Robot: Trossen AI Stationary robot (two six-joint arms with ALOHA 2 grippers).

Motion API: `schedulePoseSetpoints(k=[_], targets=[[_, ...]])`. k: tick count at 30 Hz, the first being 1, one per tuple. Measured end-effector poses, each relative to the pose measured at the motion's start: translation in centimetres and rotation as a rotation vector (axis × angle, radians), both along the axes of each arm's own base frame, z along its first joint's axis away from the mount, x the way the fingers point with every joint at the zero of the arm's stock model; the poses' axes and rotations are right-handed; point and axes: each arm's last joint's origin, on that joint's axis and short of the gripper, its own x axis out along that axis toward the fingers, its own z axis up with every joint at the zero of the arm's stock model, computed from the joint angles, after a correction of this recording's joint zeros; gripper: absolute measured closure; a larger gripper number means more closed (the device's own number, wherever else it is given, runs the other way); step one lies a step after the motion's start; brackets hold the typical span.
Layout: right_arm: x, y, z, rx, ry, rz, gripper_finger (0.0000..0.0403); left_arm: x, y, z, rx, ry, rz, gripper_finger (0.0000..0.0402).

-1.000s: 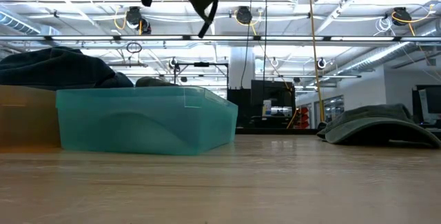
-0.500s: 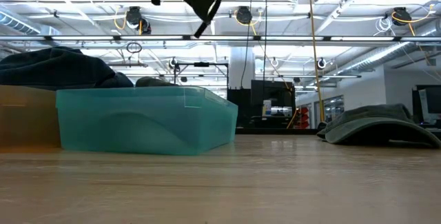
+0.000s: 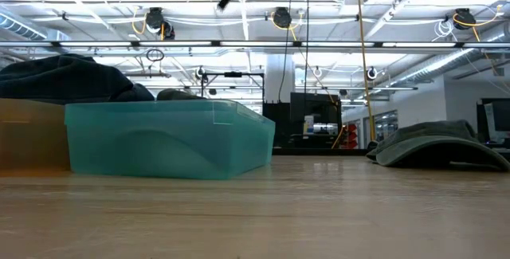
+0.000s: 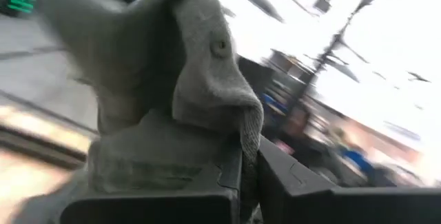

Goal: Pick & Place hat
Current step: Put the bottom black cap into the green bin

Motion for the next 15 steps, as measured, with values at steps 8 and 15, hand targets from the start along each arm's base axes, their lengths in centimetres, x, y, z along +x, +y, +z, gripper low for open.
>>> schedulePoseSetpoints(k=[8, 15], targets=[[-1.8, 0.6, 1.0, -0.067, 0.083, 0.202, 0.0266, -2.8, -0.6, 6.3, 0.064, 0.110, -0.245, 0.0385], [-4.3, 0.7, 2.1, -0.063, 0.120, 0.209, 0.0248, -5.8, -1.0, 9.9, 0.118, 0.171, -0.203, 0.0385]])
